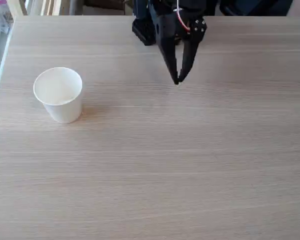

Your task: Grasp a block and put it in the bin.

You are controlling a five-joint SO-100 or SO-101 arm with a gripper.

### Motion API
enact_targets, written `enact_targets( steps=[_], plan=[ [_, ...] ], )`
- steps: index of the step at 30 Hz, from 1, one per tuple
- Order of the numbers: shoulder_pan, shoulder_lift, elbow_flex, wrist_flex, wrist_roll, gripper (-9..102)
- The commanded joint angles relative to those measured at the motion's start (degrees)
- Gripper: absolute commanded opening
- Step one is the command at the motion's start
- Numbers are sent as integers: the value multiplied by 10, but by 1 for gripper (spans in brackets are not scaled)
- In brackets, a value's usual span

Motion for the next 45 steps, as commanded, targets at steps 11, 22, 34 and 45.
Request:
enact_targets(
  steps=[11,22,34,45],
  plan=[
    [-15,121,133,192,-7,0],
    [-26,121,134,224,51,0],
    [-27,121,134,225,47,0],
    [-20,121,134,226,42,0]
  ],
)
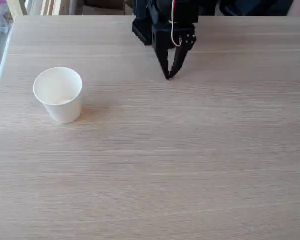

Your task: Grasp a block and put it in the bin.

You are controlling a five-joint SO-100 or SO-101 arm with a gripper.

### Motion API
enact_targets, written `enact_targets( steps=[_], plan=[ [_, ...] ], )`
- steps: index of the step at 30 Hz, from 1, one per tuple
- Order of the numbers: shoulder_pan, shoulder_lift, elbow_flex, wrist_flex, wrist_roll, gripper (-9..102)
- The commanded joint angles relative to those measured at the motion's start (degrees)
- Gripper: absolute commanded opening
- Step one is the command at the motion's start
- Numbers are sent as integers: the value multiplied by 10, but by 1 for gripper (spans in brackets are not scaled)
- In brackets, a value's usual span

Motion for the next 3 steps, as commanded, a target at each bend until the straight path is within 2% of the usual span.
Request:
enact_targets(
  steps=[1,3],
  plan=[
    [4,3,6,4,-6,0],
    [4,3,6,4,-6,0]
  ],
)
